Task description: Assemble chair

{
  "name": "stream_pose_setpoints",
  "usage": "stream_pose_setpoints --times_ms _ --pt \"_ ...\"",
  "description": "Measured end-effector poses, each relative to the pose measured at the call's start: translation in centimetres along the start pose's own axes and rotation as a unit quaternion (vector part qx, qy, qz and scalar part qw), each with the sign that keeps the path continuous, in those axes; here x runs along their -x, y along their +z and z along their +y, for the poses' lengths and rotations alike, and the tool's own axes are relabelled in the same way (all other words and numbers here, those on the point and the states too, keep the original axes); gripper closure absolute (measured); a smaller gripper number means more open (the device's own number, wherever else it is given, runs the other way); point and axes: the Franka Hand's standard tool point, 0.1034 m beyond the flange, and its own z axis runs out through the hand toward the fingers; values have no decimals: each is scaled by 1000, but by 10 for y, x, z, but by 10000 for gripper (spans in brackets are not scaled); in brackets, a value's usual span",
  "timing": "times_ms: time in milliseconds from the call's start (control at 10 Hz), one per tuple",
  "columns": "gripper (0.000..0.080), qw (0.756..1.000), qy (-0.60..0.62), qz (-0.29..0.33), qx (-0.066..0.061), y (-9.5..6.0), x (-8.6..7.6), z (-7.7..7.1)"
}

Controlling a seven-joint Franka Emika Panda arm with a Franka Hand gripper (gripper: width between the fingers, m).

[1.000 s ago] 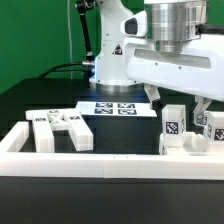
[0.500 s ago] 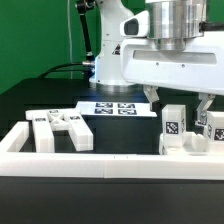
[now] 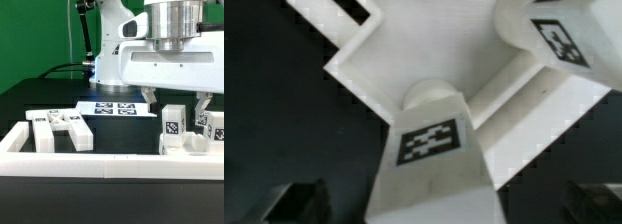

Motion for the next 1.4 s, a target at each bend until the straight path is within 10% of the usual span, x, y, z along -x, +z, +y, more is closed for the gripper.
stream_pose_setpoints --times_ms 400,800,1400 --pt "150 1000 -6 0 0 1 4 -3" --pt "510 1000 -5 0 1 2 3 -2" --pt "509 997 82 -1 0 2 4 -3"
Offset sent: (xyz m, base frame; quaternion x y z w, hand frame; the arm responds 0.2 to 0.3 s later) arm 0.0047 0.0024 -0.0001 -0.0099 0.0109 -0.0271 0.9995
